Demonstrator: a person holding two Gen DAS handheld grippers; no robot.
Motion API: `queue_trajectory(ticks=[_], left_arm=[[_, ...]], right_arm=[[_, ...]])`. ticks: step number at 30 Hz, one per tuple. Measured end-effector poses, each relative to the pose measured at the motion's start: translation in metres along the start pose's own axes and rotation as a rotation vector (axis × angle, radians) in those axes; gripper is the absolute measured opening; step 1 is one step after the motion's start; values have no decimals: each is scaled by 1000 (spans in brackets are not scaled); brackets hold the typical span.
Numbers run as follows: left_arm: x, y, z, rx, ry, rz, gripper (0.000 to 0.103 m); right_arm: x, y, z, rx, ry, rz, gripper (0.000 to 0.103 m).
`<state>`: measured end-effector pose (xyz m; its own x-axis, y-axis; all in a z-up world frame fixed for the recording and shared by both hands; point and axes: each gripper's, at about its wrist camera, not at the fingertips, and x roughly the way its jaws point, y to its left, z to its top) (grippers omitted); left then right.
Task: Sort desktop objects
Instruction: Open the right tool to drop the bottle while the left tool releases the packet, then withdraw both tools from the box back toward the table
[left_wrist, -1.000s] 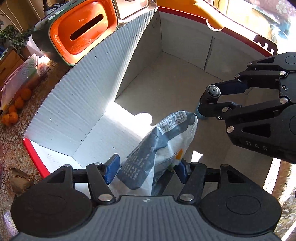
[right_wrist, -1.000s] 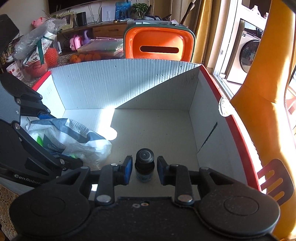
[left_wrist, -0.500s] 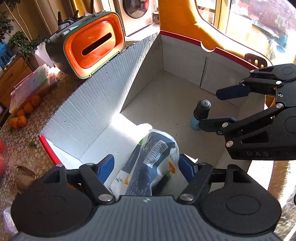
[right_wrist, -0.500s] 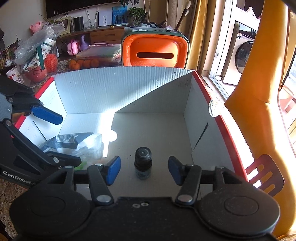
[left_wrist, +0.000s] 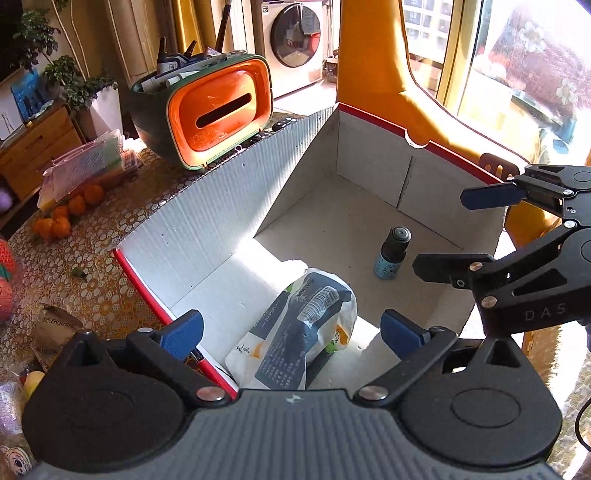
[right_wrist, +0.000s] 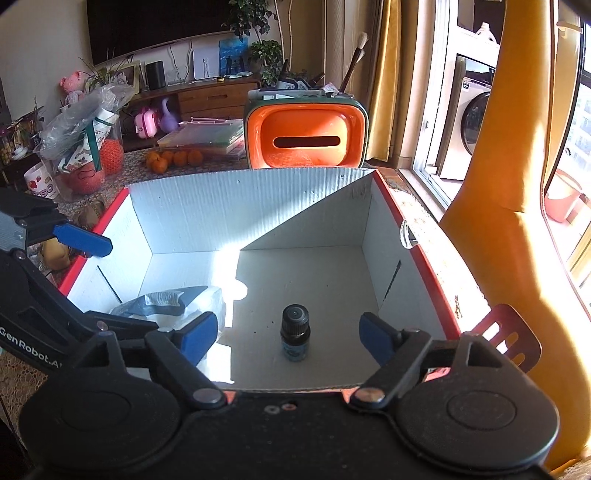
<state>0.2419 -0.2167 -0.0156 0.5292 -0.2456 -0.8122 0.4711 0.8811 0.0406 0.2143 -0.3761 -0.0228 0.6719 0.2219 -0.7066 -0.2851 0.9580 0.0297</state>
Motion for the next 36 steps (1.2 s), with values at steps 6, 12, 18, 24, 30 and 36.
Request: queue_trajectory(ticks=[6, 12, 18, 24, 30, 36], left_arm=[[-18, 5, -9, -30, -34, -3, 102], [-41, 9, -25, -51, -71, 8, 103], [-67, 11, -41, -28, -122, 46, 103], [-93, 22, -56, -39, -161, 80, 103], [-122, 43, -79, -79, -196, 85, 102], [-144, 71, -105, -154, -214, 85, 102]], right_arm=[[-17, 3, 1, 31, -28, 2, 91], [-39, 19, -1, 23, -73, 21, 95], [-58, 34, -2, 17, -101, 46, 96], [-74, 56, -6, 16, -118, 76, 96], [-87, 87, -11, -8, -126, 118, 97], [-84, 126, -15, -51, -104, 157, 97]])
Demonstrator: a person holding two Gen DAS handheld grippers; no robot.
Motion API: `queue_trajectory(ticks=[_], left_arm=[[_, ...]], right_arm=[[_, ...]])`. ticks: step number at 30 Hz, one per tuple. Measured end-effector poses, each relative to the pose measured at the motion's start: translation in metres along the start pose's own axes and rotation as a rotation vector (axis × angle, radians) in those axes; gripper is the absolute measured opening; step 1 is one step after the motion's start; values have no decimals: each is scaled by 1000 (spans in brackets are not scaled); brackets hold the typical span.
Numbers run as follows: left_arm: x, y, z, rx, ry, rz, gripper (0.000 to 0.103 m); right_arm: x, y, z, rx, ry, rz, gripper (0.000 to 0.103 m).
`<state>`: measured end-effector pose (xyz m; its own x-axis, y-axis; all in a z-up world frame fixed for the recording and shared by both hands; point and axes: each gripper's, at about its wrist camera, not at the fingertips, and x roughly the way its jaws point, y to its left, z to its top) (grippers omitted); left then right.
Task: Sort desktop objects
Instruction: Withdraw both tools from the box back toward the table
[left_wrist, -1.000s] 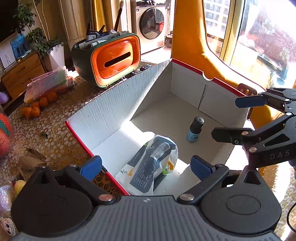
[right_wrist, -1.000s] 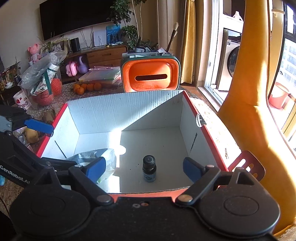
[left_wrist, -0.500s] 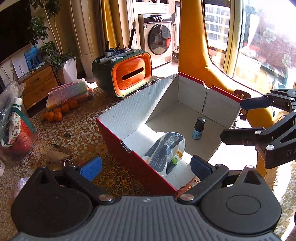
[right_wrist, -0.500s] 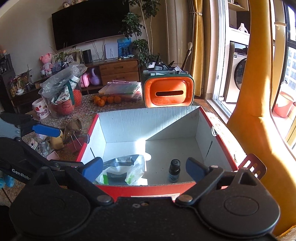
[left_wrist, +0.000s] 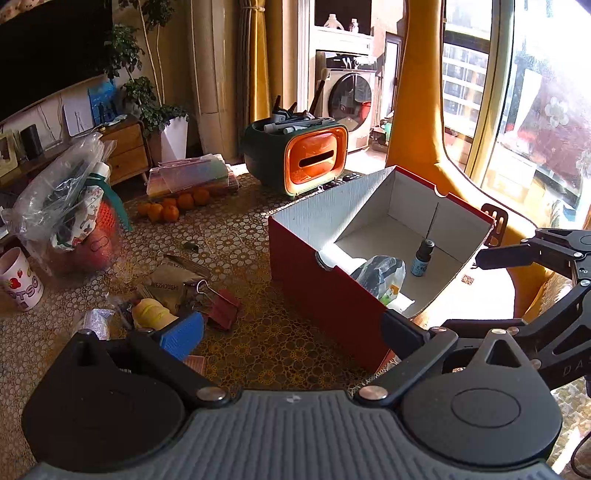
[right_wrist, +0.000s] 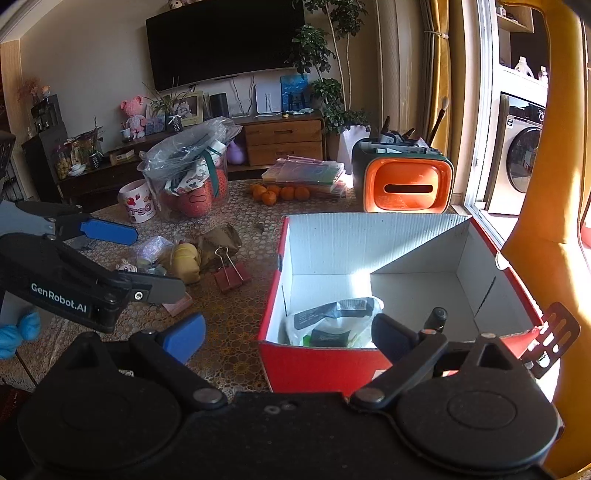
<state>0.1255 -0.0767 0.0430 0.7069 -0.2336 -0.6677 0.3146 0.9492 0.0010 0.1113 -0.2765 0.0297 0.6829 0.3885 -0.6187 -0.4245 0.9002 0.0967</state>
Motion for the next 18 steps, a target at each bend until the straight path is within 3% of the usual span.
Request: queue_trajectory(ticks=[18], left_arm=[[-30, 91, -56, -62, -22, 161, 102]], right_arm=[[47, 93, 2, -84, 48, 81, 97]])
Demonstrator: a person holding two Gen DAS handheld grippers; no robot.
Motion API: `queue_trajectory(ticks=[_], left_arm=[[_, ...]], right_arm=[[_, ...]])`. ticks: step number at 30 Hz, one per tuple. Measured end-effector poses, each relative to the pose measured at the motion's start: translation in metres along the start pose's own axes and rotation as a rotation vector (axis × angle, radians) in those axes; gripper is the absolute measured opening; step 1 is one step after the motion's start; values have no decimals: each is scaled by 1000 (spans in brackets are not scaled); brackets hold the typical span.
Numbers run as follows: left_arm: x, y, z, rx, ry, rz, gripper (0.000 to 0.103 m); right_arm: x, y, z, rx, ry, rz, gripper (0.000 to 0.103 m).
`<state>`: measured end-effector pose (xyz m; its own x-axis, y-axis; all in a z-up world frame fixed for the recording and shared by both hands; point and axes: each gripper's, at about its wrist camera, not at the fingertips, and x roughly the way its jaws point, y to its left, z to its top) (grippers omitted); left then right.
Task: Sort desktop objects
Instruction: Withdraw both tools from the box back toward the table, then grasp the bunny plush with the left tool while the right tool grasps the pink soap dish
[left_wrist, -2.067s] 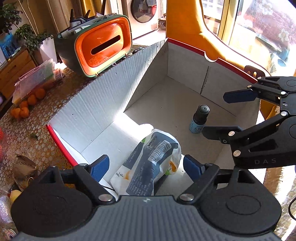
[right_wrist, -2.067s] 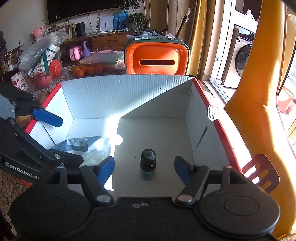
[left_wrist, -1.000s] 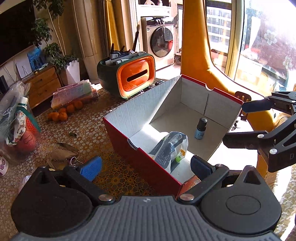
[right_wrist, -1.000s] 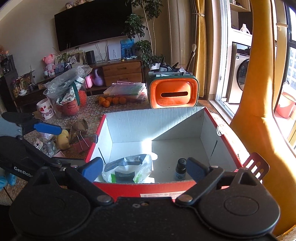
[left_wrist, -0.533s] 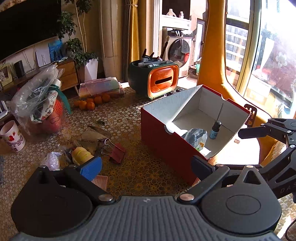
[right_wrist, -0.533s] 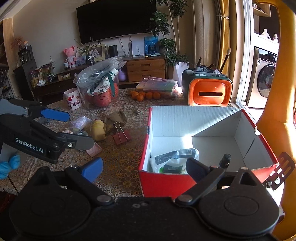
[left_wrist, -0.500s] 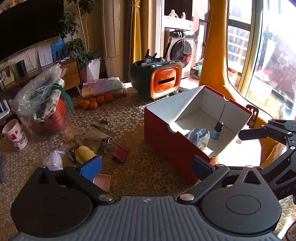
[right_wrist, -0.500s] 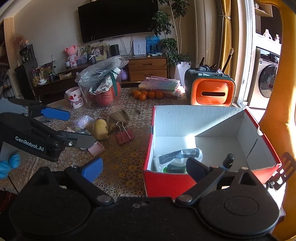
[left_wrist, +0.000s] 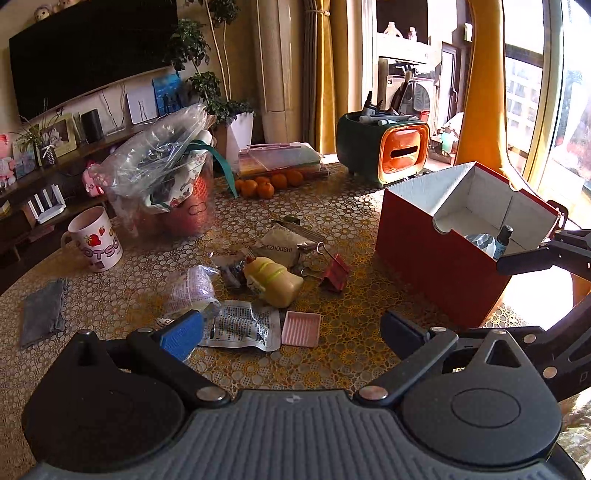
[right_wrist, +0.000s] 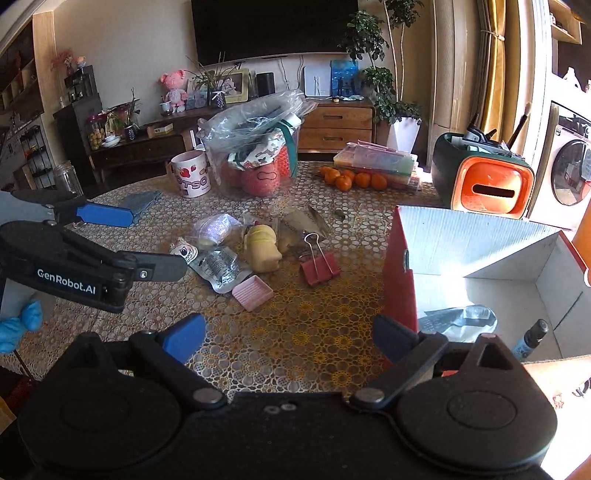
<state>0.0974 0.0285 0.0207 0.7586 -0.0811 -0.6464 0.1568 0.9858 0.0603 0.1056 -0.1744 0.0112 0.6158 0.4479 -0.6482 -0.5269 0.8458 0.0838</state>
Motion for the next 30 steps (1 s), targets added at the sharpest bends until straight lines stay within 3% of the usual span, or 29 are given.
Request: queue_trajectory(ticks=[12, 30], left_arm=[[28, 42, -27, -8, 29, 54, 102], [92, 93, -38, -66, 96, 144, 102]], right_arm=[[50, 22, 4, -13, 32, -4, 97], [125, 25, 4, -75, 100, -2, 93]])
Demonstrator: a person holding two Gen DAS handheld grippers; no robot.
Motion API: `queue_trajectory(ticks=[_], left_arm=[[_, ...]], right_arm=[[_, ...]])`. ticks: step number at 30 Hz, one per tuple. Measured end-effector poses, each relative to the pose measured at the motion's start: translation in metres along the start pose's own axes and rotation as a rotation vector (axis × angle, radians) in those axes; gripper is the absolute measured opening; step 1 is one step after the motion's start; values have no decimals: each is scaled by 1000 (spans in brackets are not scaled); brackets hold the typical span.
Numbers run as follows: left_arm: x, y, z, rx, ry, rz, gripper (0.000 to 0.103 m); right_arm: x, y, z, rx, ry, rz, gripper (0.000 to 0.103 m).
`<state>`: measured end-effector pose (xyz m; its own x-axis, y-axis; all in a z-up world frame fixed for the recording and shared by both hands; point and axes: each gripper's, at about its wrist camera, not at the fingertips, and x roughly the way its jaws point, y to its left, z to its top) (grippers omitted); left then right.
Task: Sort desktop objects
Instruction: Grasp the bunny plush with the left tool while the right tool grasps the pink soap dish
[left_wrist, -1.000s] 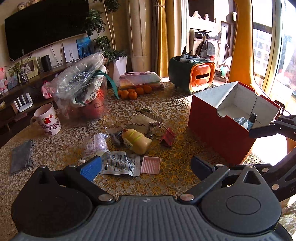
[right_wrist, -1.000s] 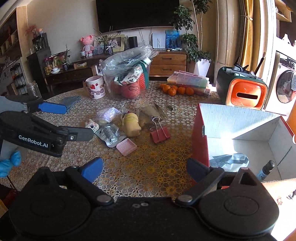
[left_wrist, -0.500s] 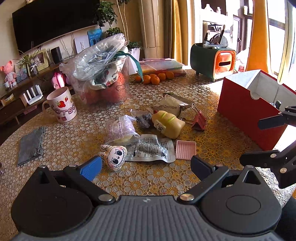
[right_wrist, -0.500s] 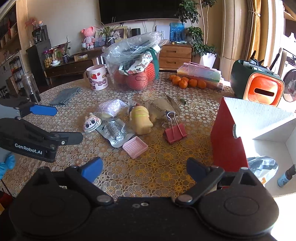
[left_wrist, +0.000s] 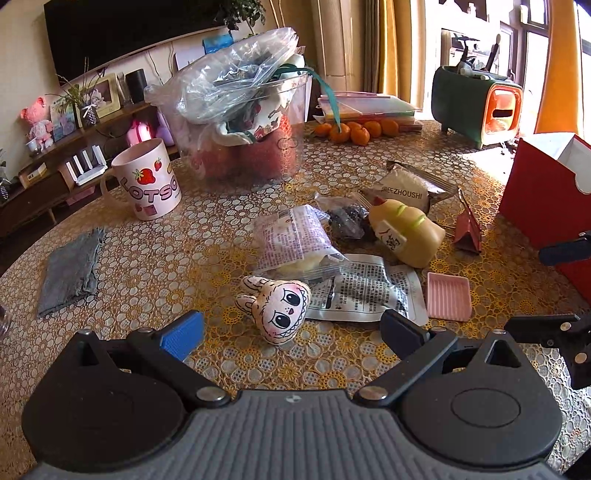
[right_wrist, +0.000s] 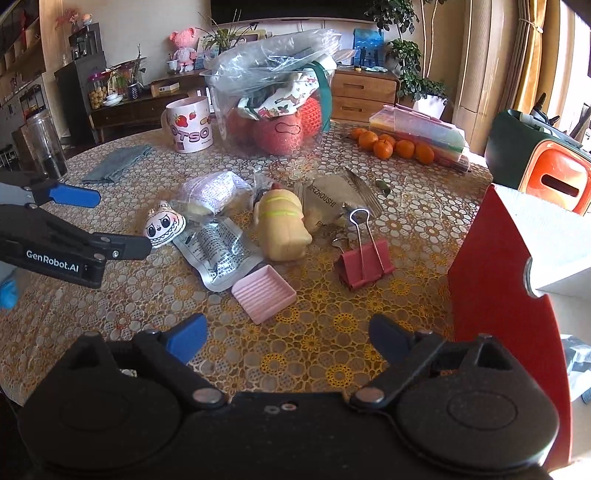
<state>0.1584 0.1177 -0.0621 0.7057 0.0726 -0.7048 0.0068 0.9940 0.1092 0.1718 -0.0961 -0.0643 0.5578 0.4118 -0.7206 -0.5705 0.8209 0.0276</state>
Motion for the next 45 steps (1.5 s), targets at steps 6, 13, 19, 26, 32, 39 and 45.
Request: queue_trajectory(ticks=[6, 13, 19, 26, 32, 39, 45], left_arm=[[21, 11, -6, -17, 25, 30, 102], [34, 14, -10, -22, 36, 28, 102], [42, 16, -10, -33, 42, 26, 101], [47, 20, -11, -47, 43, 2, 95], [48, 23, -10, -70, 29, -37, 84], [51, 21, -10, -51, 44, -47, 66], [51, 22, -10, -60, 43, -68, 53]], right_arm=[[26, 11, 3, -90, 20, 14, 89], [50, 16, 9, -141, 36, 22, 81], [64, 18, 12, -168, 48, 28, 76], [69, 21, 15, -154, 32, 45, 75], [72, 18, 15, -133, 25, 87, 69], [72, 20, 17, -148, 19, 102, 59], [71, 23, 15, -155, 10, 98, 56]])
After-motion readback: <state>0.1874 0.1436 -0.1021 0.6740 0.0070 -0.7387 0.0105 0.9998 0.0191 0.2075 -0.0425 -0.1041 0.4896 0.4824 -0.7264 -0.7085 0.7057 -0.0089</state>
